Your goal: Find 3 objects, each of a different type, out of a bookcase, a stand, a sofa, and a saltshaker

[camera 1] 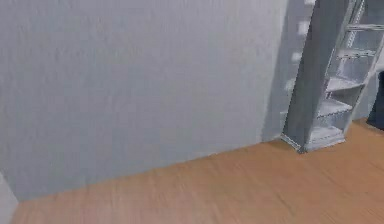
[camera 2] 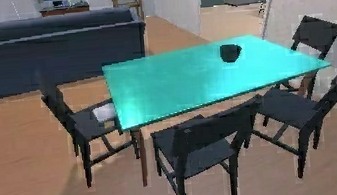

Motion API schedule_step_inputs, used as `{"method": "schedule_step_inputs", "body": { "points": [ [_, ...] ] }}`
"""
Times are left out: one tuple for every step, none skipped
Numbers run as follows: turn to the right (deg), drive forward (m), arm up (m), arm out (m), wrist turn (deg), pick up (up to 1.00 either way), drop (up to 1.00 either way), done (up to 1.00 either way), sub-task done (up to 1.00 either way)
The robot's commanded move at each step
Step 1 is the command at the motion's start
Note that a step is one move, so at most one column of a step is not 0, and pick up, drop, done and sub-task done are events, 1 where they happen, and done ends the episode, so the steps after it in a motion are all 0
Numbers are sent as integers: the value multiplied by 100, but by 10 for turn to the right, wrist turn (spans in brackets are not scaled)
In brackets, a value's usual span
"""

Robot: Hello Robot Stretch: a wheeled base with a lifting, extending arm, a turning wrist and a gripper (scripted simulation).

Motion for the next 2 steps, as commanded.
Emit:
{"method": "schedule_step_inputs", "body": {
  "points": [
    [300, 0, 0, 0, 0, 0, 0, 0, 0],
    [0, 100, 0, 0, 0, 0, 0, 0, 0]
  ]
}}
